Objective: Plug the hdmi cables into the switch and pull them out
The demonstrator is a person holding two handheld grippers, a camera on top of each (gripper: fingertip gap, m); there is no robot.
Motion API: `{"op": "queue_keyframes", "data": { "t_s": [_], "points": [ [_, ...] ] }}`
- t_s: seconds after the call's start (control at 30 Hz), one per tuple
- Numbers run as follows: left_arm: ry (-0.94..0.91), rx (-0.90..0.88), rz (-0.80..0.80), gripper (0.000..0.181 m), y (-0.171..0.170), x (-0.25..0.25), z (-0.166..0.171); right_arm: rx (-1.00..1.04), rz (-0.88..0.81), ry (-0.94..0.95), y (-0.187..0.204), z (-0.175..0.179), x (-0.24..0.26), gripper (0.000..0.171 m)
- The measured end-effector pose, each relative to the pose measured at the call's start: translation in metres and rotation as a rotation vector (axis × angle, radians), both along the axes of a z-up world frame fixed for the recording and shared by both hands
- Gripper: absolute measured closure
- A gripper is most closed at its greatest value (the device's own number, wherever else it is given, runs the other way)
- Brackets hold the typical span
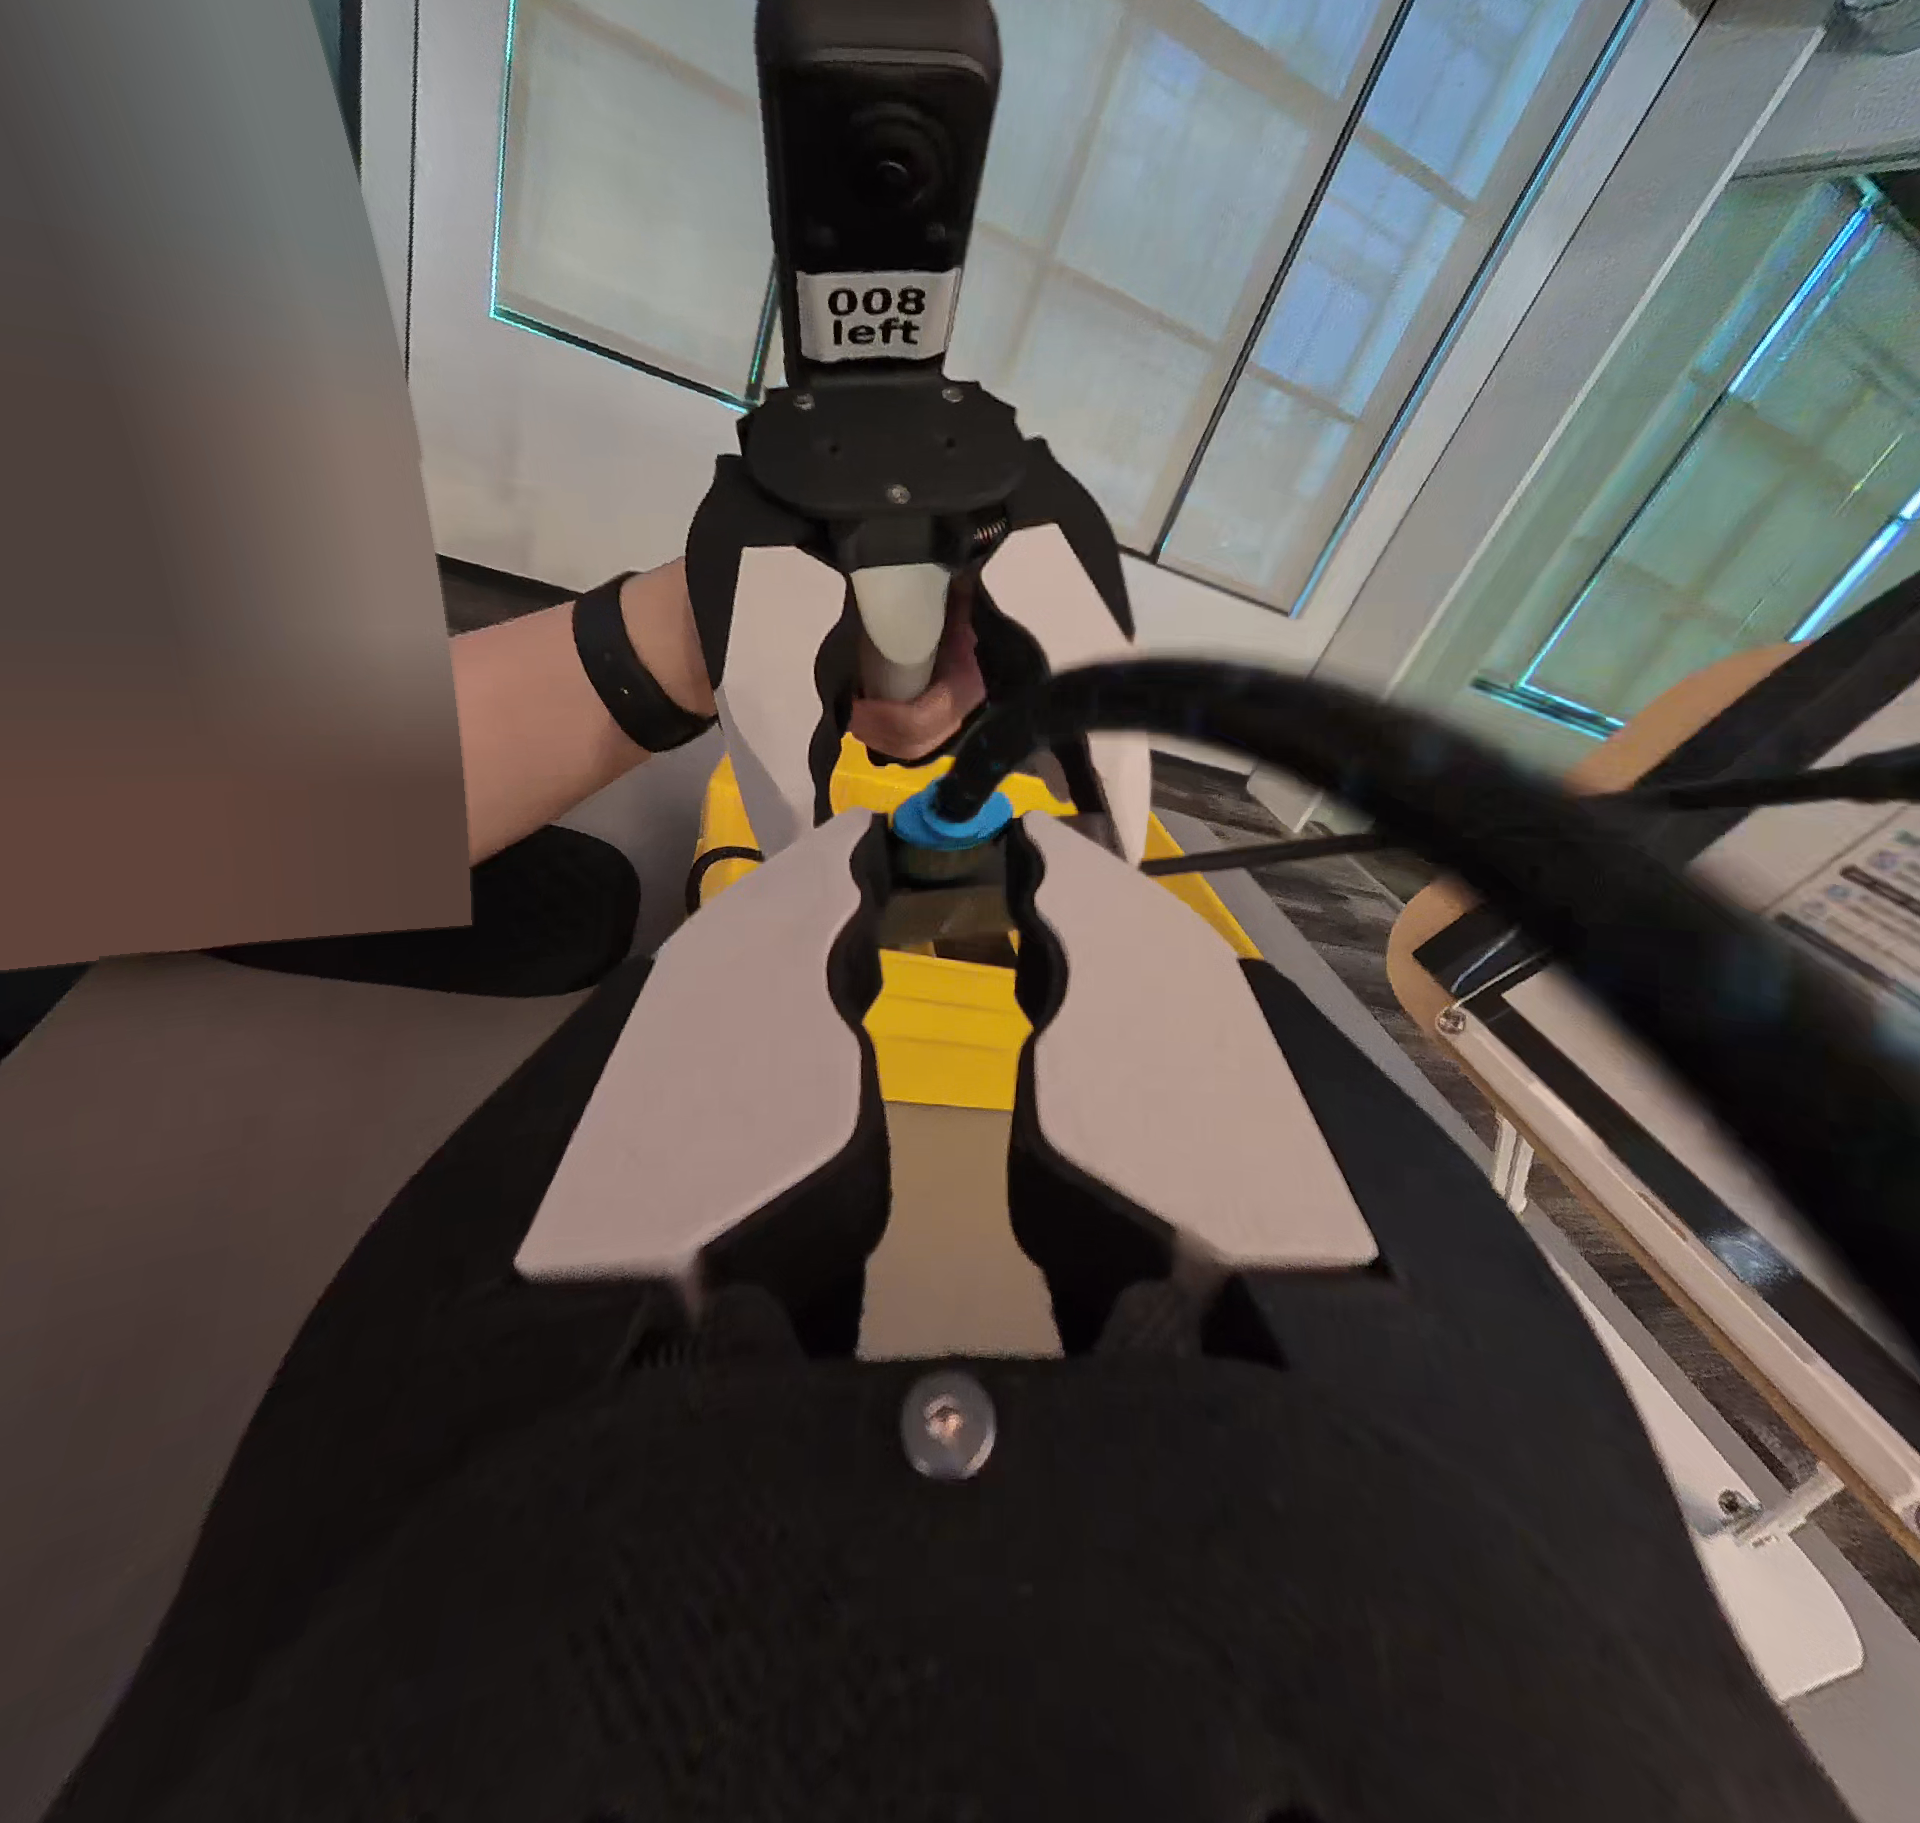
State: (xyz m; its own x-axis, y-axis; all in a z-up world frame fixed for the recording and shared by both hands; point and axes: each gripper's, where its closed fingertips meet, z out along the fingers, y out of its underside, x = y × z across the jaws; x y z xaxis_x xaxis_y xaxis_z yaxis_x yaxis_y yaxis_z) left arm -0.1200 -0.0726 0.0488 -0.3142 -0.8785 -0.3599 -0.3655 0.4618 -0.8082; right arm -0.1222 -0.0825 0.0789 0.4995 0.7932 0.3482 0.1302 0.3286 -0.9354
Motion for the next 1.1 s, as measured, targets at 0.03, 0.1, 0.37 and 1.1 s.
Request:
{"op": "queue_keyframes", "data": {
  "t_s": [0.03, 0.1, 0.37, 1.1],
  "points": [
    [-0.002, 0.008, 0.006, 0.116, 0.001, -0.001, 0.001, -0.004, 0.003, -0.007, 0.000, -0.001, 0.001, 0.150],
    [-0.017, 0.010, 0.001, 0.116, -0.001, -0.003, 0.006, 0.003, 0.025, 0.013, -0.002, 0.002, 0.000, 0.150],
    [-0.001, 0.026, -0.027, 0.116, -0.014, -0.007, 0.010, 0.136, 0.074, -0.009, -0.012, 0.003, -0.002, 0.147],
    [-0.004, 0.038, -0.008, 0.116, -0.016, -0.006, 0.014, 0.176, 0.087, 0.022, -0.018, 0.008, -0.002, 0.145]
  ]
}}
